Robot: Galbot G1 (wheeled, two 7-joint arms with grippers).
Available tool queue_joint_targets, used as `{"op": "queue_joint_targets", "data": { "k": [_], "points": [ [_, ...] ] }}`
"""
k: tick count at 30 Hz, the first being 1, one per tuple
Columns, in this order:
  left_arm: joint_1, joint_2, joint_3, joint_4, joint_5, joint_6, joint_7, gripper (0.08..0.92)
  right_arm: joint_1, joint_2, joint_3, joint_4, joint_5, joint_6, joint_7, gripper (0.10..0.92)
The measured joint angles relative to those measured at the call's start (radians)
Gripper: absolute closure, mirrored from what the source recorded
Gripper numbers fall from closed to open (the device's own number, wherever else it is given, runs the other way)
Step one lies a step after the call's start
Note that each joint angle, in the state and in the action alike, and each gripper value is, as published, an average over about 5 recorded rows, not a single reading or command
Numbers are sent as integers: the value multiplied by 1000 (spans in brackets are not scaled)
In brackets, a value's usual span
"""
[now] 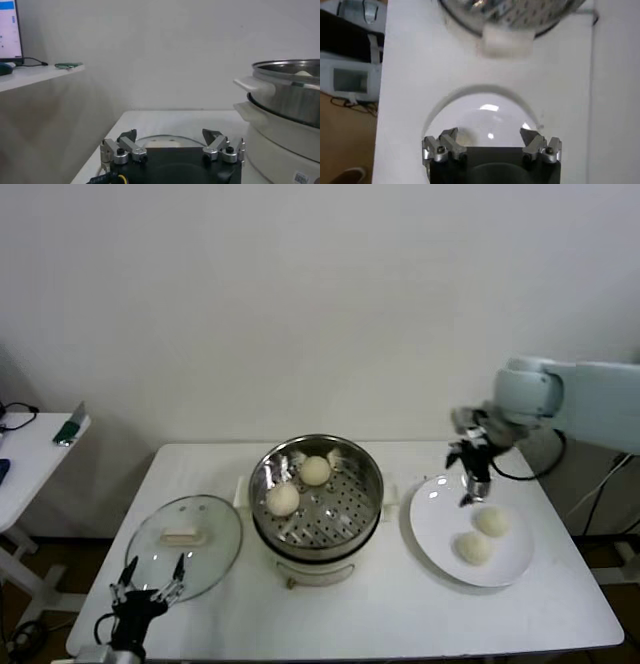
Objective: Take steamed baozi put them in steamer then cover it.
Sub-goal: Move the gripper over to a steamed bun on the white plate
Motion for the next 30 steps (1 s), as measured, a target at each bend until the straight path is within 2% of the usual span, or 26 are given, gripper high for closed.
{"op": "queue_joint_targets", "data": {
  "k": [7,14,30],
  "points": [
    [-2,-6,1,7,2,1,0,177,-213,-91,139,-37,-137,4,11,203],
    [1,-13,9,11,12,-1,0,177,-401,-117,281,-88,-232,0,40,203],
    [8,-12,8,7,17,-2,-1,177,-636,-81,466,-167,-306,-16,82,211]
  ]
}}
